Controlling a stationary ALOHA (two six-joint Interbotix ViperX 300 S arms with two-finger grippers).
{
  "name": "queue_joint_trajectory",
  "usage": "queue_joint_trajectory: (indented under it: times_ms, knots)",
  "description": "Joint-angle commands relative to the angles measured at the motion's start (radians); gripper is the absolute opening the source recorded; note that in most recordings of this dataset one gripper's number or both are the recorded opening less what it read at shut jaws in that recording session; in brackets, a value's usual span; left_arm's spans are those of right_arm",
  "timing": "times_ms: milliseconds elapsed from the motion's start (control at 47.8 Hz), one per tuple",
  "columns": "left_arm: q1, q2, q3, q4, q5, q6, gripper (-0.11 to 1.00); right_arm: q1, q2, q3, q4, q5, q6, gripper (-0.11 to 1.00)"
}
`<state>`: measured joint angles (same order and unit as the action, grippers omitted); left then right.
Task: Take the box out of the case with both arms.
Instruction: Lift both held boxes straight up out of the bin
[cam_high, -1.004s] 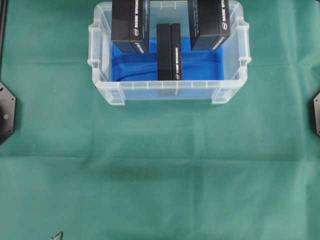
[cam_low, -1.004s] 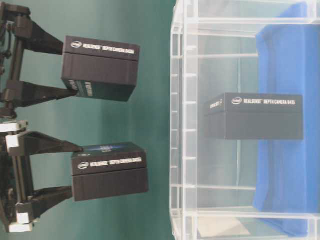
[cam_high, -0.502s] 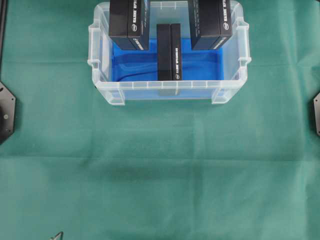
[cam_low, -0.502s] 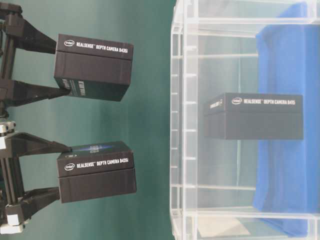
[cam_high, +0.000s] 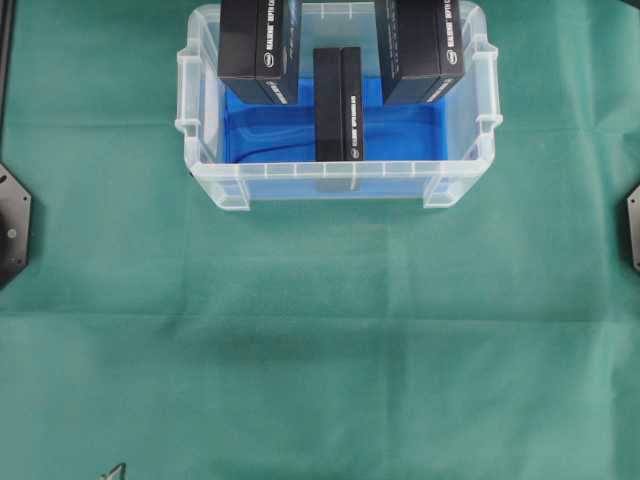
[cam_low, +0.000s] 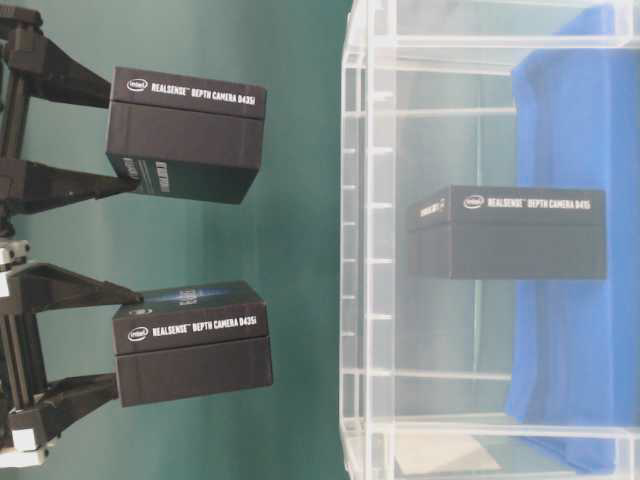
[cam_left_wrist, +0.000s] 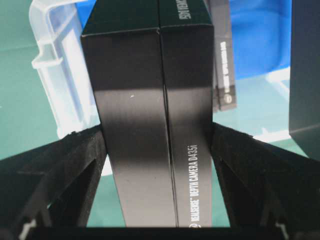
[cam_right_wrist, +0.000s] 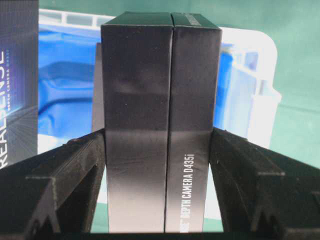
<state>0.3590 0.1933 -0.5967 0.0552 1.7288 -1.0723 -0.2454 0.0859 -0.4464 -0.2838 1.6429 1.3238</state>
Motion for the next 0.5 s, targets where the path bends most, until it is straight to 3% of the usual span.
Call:
queue_joint_trajectory:
  times_ms: [0,481]
  knots:
    - [-0.003,-0.025,-0.025,0.005,-0.003,-0.002,0.64,0.002,-0.031,-0.028,-0.009,-0.003,0.000,0.65]
    - [-0.003,-0.026,-0.023,0.008,-0.003,0.000,0.64,0.002,-0.031,-0.028,-0.015,-0.003,0.000,0.65]
